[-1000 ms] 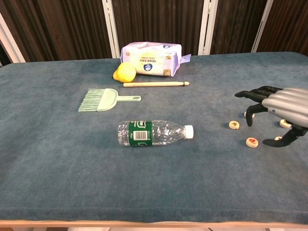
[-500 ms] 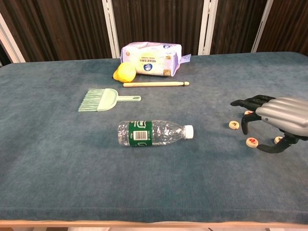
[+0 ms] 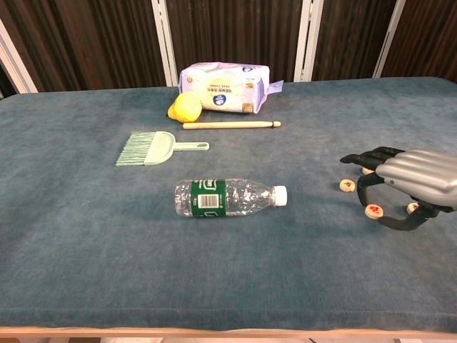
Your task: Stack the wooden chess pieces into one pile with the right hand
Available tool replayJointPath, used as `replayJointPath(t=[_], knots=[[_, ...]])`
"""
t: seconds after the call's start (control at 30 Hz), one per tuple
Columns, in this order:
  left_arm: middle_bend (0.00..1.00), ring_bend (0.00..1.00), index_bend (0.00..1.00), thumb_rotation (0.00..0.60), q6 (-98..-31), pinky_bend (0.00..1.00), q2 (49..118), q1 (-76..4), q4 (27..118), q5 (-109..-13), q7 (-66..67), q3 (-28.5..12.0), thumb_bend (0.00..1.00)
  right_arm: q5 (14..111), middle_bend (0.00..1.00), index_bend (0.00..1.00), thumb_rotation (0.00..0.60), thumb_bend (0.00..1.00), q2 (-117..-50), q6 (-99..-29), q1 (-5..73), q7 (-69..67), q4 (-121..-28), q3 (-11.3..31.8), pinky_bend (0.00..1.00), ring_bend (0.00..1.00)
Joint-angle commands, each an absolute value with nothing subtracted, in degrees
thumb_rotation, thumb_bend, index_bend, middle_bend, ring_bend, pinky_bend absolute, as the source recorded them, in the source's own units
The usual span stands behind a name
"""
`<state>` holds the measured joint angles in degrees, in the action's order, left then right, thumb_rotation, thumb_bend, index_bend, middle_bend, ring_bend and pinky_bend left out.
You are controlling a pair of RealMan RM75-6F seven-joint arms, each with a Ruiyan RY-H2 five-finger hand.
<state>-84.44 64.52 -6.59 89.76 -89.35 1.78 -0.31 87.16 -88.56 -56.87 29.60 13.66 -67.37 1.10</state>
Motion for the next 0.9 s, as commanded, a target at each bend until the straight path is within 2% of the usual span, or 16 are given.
replayJointPath(t=[0.03,0.37,0.7,0.9], knots=[[0.0,0.0,0.0,0.6,-84.39,0.0,64.52,-6.6,89.74,-89.34,1.78,-0.31,0.5,86.89,0.0,0.56,0.6,0.48,-88.64,-56.72,29.73,13.8,-67.45,1.09,0.0,0.0],[0.0,0.0,0.0,0.6,-84.12,0.0,64.49,-6.69,89.8,-89.09,1.77,-0.39,0.5,86.5,0.05,0.7,0.6,0.52,-88.59,-58.54,29.93,13.35,-67.54,1.85,0.0,0.0],[0.0,0.0,0.0,0.6,-84.08,0.0,64.52,-6.72,89.82,-89.05,1.72,-0.42,0.5,85.12,0.06,0.7,0.6,0.52,-87.24,-61.08,30.73,12.55,-70.09,5.13,0.0,0.0],[0.0,0.0,0.0,0.6,-83.96,0.0,64.44,-6.74,89.84,-89.1,1.65,-0.34,0.5,80.51,0.06,0.7,0.6,0.52,-89.51,-55.87,34.06,13.38,-67.28,8.03,0.0,0.0]])
